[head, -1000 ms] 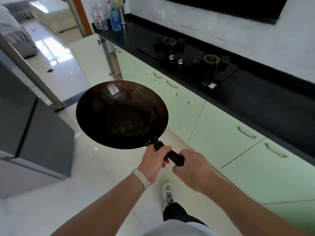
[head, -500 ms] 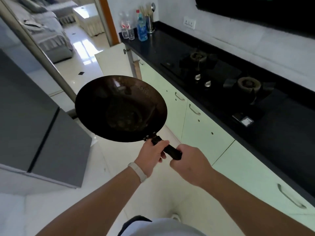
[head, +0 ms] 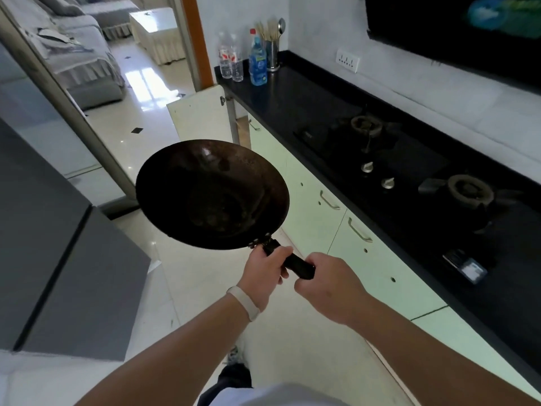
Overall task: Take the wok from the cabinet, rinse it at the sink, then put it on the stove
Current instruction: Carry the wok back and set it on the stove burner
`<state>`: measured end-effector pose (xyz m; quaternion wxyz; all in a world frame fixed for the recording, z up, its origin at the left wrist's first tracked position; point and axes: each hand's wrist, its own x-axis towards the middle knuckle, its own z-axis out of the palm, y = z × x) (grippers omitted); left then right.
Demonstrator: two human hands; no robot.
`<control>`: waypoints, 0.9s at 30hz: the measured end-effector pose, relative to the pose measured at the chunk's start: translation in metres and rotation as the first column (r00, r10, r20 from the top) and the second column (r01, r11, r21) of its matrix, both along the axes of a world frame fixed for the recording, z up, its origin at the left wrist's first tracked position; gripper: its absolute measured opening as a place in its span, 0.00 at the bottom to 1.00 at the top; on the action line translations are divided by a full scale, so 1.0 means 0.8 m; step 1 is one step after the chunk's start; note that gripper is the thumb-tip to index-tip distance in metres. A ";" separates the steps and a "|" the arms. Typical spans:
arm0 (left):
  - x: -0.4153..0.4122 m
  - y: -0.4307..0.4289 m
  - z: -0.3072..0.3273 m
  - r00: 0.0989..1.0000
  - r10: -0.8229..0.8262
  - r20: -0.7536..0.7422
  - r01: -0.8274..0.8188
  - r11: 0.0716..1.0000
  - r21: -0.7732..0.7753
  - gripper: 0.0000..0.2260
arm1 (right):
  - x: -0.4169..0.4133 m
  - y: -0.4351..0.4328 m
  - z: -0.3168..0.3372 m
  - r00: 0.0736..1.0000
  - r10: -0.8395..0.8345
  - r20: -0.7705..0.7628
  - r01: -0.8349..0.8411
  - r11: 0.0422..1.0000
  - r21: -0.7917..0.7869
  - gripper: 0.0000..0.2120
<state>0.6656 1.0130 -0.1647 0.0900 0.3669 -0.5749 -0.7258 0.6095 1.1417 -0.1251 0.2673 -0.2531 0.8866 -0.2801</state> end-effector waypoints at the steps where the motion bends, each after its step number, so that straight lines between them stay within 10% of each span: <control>1: -0.007 -0.022 -0.002 1.000 -0.003 -0.002 0.003 1.000 0.011 0.07 | -0.007 -0.022 -0.002 1.000 -0.001 -0.006 0.001 1.000 0.006 0.05; 27: -0.240 -0.398 -0.005 0.995 -0.095 -0.016 0.096 0.993 0.064 0.06 | -0.215 -0.392 0.002 0.991 -0.134 -0.003 0.134 0.991 -0.004 0.04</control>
